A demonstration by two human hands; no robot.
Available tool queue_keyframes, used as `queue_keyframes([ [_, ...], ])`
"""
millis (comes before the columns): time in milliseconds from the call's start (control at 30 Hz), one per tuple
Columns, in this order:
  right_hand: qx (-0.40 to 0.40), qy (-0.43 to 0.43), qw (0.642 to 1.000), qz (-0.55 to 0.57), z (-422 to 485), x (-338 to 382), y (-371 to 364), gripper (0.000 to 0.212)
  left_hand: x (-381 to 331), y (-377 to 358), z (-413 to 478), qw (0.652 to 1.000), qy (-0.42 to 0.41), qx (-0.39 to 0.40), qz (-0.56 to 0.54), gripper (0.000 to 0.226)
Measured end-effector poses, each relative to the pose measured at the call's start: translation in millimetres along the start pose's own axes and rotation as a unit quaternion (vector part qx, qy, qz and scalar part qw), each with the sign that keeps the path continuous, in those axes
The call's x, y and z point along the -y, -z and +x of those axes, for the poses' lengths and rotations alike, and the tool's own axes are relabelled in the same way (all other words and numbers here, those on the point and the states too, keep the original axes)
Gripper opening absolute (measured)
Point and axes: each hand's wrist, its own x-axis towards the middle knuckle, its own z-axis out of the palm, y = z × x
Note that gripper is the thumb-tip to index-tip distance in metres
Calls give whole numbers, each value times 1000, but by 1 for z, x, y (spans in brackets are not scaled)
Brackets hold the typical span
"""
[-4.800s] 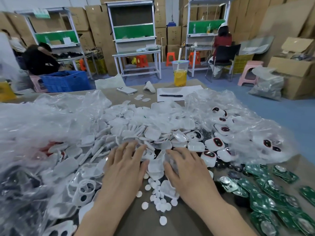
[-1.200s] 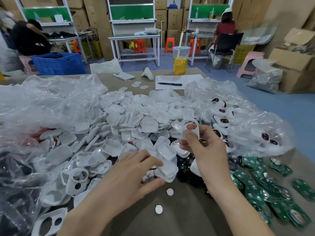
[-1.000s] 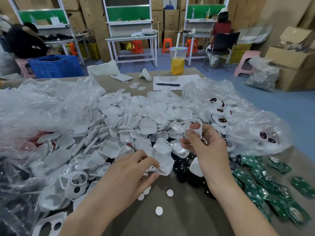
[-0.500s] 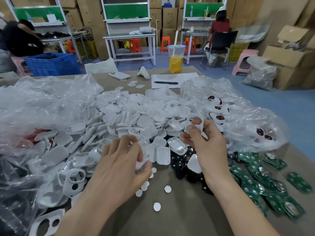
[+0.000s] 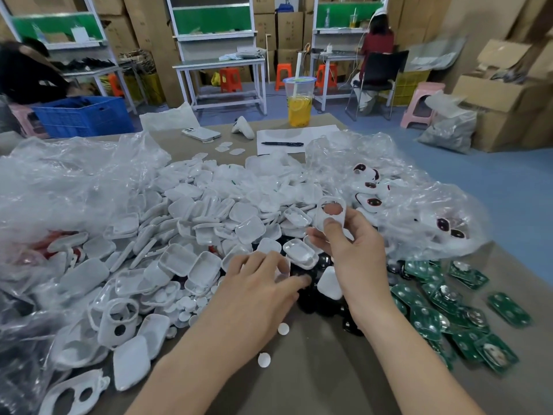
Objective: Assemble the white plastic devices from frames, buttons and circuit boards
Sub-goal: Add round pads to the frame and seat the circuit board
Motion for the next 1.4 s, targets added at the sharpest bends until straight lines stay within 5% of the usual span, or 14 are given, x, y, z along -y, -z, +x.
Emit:
queue_keyframes([
  [267, 20, 0, 1000, -2, 0, -1, -2, 25, 2, -5, 0, 999, -14, -28, -15, 14],
  [433, 41, -19, 999, -2, -1, -2, -4, 31, -3, -3, 0, 995, 35, -75, -60, 29],
  [500, 60, -23, 998, -8, -3, -1, -5, 30, -5, 5, 1, 948, 165, -107, -251, 29],
  [567, 88, -22, 996, -18, -7, 1, -8, 31, -4, 12, 2, 852, 279, -126, -424, 25],
  [633, 116, -19, 992, -43, -11, 0, -13, 33, 2, 16, 1, 790, 323, -148, -500, 21],
  [733, 130, -7, 988, -82, -17, -2, -19, 35, 7, 19, 0, 741, 347, -137, -558, 22],
  [867, 146, -4, 985, -96, -21, -2, -21, 35, 8, 19, 0, 721, 365, -145, -571, 12],
  [1167, 161, -8, 983, -86, -23, 1, -22, 31, 11, 12, -1, 745, 356, -151, -543, 10],
  [1233, 171, -9, 982, -76, -24, 2, -22, 30, 10, 11, -3, 795, 331, -167, -481, 13],
  [1333, 182, -6, 981, -69, -26, 5, -22, 25, 12, 9, -8, 929, 186, -220, -231, 7],
  [1400, 189, -3, 980, -61, -27, 6, -23, 19, 15, 5, -10, 950, 134, -234, -160, 12],
])
